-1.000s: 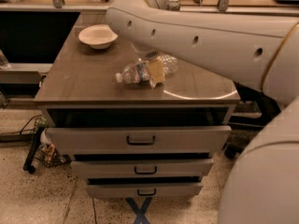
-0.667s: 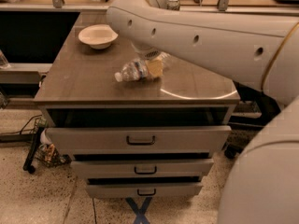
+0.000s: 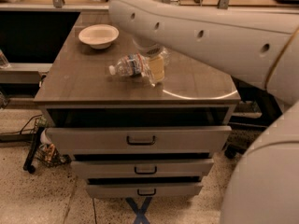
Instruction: Knock water bottle over
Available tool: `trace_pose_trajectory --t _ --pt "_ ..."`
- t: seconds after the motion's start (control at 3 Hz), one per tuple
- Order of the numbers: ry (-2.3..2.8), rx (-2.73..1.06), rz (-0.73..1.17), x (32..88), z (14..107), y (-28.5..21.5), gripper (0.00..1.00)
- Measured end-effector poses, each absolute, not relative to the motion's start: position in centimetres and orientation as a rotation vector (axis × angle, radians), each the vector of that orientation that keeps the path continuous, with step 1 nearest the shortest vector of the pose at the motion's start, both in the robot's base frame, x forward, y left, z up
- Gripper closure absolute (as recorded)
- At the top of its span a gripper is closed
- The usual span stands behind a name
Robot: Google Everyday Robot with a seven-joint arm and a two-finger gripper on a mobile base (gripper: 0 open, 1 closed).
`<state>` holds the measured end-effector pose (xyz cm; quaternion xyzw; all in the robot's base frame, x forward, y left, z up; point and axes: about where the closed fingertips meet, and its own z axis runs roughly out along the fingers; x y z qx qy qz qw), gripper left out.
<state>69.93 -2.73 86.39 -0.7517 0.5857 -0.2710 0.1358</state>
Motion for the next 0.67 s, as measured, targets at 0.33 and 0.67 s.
trace_pose_trajectory --t 0.33,0.67 --pt "1.735 -2.171 -0.624 69.0 88.9 -4.8 0.00" --pt "1.874 -2.205 -0.450 68.0 89.4 -12.6 0.00"
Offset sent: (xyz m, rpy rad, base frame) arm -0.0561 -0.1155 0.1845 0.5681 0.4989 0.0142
